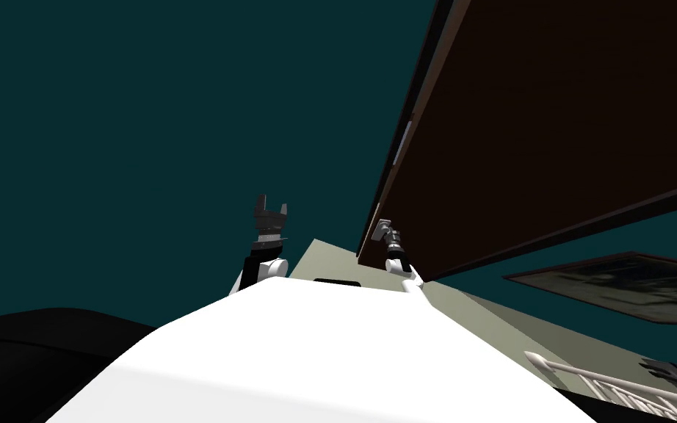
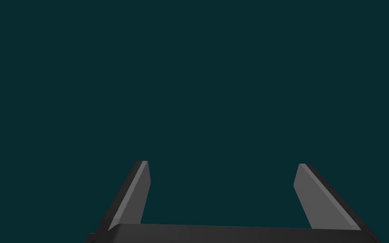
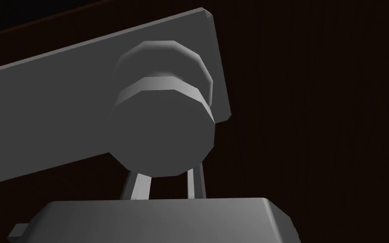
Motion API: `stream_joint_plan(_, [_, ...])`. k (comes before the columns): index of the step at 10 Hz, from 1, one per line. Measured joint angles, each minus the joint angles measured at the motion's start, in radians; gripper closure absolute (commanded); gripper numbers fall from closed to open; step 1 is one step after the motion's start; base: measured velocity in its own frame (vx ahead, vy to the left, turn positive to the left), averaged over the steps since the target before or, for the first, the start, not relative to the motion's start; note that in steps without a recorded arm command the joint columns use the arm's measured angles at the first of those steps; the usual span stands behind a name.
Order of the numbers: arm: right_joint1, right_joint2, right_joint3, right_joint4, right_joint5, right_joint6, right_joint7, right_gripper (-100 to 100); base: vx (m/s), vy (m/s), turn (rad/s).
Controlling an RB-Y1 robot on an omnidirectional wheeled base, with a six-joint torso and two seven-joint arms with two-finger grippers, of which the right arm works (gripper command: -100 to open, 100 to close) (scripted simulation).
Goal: Pull the door open
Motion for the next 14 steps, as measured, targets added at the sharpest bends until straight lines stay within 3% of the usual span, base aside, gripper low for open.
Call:
stream_joint_plan(3, [0.02, -0.019, 0.016, -0.026, -0.057, 0.008, -0.053, 100, -0.045, -0.017, 0.063])
stream_joint_plan(5, [0.028, -0.013, 0.034, -0.045, -0.12, 0.017, -0.087, 100, -0.07, -0.048, 0.069])
stream_joint_plan(10, [-0.009, -0.043, 0.085, 0.017, -0.251, -0.005, -0.217, 100, -0.044, -0.017, 0.052])
stream_joint_plan(12, [0.005, -0.041, 0.09, -0.008, -0.284, 0.002, -0.234, 100, -0.048, -0.034, 0.07])
stream_joint_plan(14, [-0.003, -0.059, 0.111, -0.002, -0.342, 0.005, -0.288, 100, -0.056, -0.034, 0.082])
